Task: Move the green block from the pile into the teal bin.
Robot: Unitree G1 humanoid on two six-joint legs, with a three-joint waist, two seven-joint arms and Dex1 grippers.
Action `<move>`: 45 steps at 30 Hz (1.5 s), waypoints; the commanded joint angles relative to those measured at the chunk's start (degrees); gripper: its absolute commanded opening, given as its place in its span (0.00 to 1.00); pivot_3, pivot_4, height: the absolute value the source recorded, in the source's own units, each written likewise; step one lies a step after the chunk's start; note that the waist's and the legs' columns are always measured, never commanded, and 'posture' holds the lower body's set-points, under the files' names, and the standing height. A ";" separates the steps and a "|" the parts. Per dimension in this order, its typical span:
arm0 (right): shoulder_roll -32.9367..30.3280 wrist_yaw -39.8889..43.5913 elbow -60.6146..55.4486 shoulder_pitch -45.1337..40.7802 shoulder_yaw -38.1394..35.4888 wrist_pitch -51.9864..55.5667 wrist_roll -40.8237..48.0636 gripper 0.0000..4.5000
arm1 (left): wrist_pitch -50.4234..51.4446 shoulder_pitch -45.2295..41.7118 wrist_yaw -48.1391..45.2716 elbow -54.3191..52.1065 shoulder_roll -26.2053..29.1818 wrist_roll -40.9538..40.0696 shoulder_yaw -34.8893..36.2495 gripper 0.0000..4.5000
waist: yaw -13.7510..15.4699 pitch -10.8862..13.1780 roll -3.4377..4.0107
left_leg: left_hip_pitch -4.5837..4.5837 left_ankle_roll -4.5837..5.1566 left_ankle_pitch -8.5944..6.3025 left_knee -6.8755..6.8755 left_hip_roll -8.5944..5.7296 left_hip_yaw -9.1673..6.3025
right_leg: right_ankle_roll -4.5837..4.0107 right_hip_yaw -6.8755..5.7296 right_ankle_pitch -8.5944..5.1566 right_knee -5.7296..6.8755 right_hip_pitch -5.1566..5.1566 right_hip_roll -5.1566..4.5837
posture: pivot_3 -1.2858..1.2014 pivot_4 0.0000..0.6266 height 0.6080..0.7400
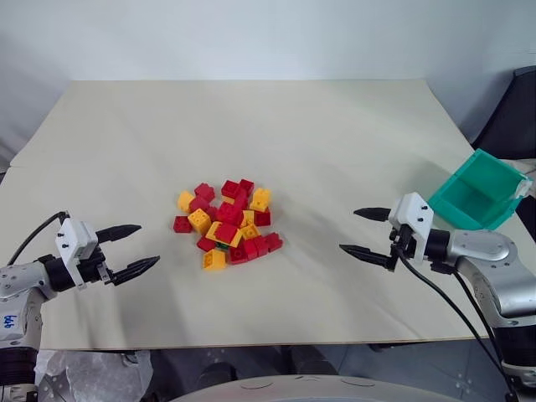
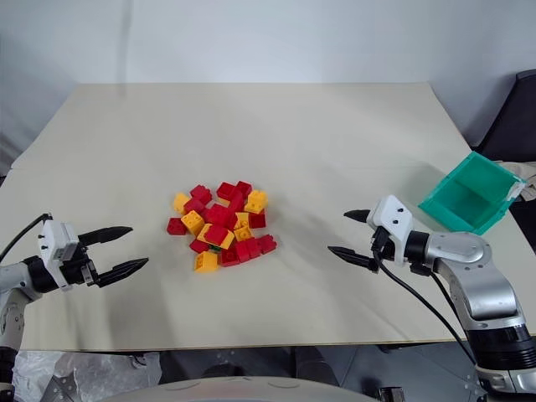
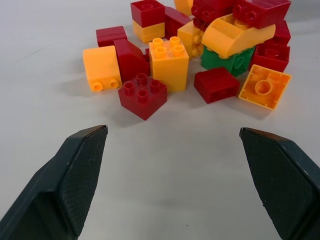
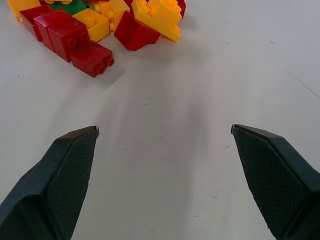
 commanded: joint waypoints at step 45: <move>33.41 -10.79 -0.41 -19.19 27.57 19.59 6.08 0.01 | 0.92 -2.76 -16.02 -0.92 -2.49 -10.66 3.98 1.00 | -0.44 -0.05 -0.09 | -0.11 -0.02 -0.05 0.42 0.08 -0.11 | -0.09 -0.09 -0.05 0.43 -0.17 -0.03 | 0.52 0.24 1.00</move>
